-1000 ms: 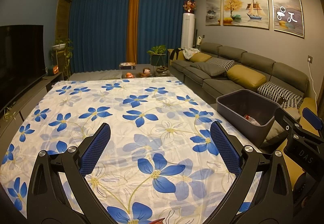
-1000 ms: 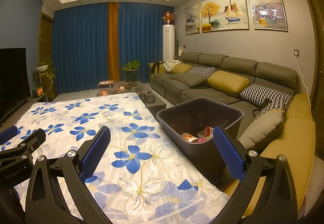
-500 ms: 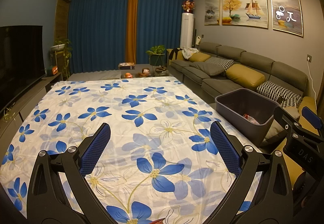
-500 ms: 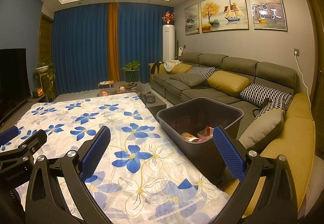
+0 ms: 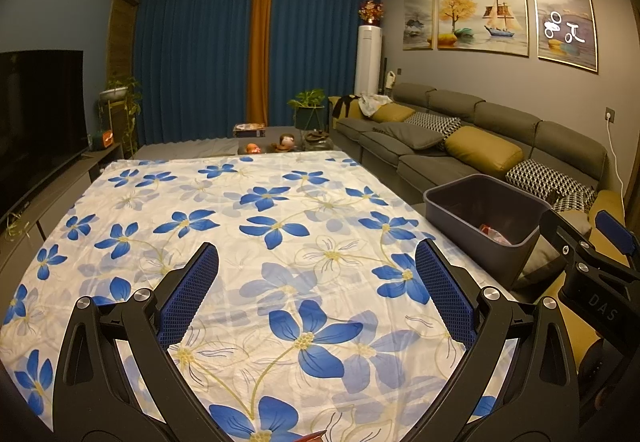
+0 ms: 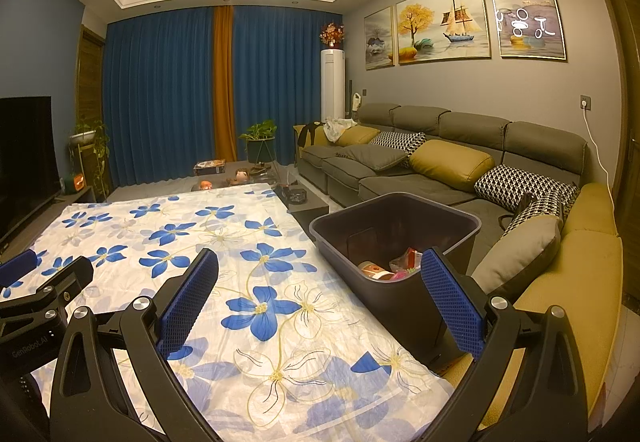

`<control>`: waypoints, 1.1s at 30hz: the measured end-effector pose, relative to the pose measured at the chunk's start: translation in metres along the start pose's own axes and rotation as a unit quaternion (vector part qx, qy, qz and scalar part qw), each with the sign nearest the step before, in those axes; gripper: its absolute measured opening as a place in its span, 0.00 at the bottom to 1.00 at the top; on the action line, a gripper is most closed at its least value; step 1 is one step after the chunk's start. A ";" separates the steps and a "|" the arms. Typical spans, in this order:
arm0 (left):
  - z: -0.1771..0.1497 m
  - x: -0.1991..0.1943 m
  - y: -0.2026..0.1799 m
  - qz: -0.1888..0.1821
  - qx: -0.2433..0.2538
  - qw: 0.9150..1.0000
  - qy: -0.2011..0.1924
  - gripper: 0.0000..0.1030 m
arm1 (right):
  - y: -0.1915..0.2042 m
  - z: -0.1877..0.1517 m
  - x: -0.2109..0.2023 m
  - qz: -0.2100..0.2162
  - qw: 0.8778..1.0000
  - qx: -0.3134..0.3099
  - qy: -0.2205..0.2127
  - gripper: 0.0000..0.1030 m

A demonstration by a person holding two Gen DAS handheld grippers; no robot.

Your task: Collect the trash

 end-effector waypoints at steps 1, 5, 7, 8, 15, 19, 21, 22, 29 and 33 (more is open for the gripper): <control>0.000 0.000 0.000 0.000 0.000 1.000 0.000 0.94 | 0.000 0.000 0.000 0.000 1.000 0.000 0.000 0.95; -0.001 0.000 -0.001 -0.001 0.001 1.000 0.000 0.94 | 0.000 0.000 0.000 0.000 1.000 0.000 0.000 0.95; -0.001 0.000 -0.001 -0.001 0.001 1.000 0.000 0.94 | 0.000 0.000 0.000 0.000 1.000 0.000 0.000 0.95; -0.001 0.000 -0.001 -0.001 0.001 1.000 0.000 0.94 | 0.000 0.000 0.000 0.000 1.000 0.000 0.000 0.95; -0.003 0.001 -0.004 -0.001 0.007 1.000 -0.004 0.94 | 0.000 0.000 0.000 0.000 1.000 0.000 0.000 0.95; -0.005 -0.001 -0.005 -0.002 0.010 1.000 -0.009 0.86 | -0.001 -0.001 0.000 0.000 1.000 0.000 -0.001 0.95; -0.004 0.000 -0.004 -0.001 0.009 1.000 -0.009 0.86 | -0.001 -0.001 -0.001 0.000 1.000 0.000 0.000 0.95; -0.004 0.000 -0.004 0.001 0.010 1.000 -0.009 0.86 | -0.001 -0.001 -0.001 0.000 1.000 0.001 0.000 0.95; -0.004 0.000 -0.004 0.004 0.014 1.000 -0.009 0.86 | 0.001 -0.002 -0.002 -0.001 1.000 0.002 -0.001 0.95; -0.004 -0.002 -0.005 0.015 0.016 1.000 -0.011 0.87 | 0.001 -0.002 -0.002 -0.001 1.000 0.002 -0.001 0.95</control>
Point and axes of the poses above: each gripper's, at about its wrist camera, not at the fingertips, and x roughly the way its jaws point, y to its left, z to its top, the point moved 3 cm from there along x, roughly the way its jaws point, and after that the axes turned 14 degrees about y, right-handed, at the moved point
